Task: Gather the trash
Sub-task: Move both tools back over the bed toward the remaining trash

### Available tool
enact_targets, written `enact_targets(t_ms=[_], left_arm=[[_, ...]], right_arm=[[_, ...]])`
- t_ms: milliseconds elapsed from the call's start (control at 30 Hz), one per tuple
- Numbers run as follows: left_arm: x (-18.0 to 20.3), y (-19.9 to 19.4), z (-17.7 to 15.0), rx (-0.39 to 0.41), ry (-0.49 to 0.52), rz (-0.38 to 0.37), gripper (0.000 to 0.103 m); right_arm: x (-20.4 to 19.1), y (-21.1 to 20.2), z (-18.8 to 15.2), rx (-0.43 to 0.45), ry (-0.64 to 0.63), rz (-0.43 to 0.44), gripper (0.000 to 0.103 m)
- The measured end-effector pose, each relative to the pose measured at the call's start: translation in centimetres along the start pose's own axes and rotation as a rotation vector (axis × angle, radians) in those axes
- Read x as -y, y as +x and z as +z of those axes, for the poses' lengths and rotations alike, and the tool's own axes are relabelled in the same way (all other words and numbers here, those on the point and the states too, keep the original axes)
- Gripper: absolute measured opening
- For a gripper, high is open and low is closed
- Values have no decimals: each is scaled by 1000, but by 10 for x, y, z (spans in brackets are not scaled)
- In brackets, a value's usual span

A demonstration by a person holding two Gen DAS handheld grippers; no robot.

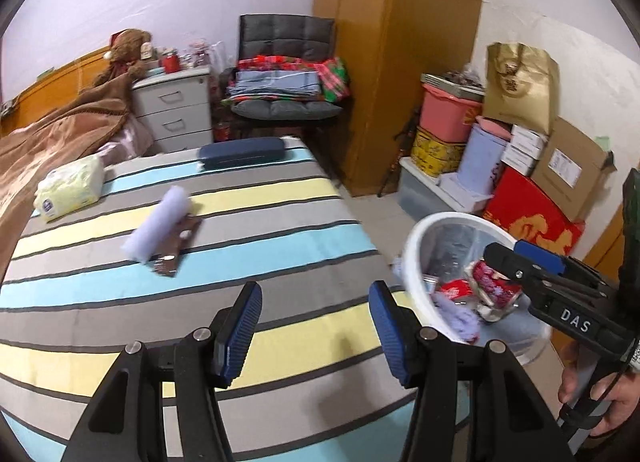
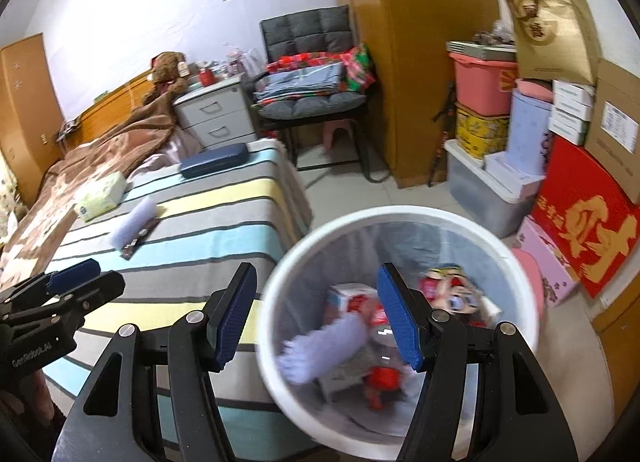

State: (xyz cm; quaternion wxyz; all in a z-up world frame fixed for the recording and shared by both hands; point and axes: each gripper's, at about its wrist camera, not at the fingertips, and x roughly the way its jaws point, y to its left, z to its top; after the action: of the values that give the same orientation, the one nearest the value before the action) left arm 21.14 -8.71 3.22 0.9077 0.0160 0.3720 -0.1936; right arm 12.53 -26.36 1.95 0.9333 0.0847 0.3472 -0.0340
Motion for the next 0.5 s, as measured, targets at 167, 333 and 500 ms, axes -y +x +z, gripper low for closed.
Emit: enact_targets(t_ms=[167, 333, 500], left_arm=[[-35, -1, 1, 4, -37, 43, 56], [-73, 1, 7, 8, -78, 87, 56], [-106, 9, 10, -9, -95, 124, 56]], right_arm=[[-22, 8, 4, 0, -32, 28, 64], [-44, 20, 9, -11, -68, 48, 64], [-61, 36, 15, -33, -85, 77, 64]])
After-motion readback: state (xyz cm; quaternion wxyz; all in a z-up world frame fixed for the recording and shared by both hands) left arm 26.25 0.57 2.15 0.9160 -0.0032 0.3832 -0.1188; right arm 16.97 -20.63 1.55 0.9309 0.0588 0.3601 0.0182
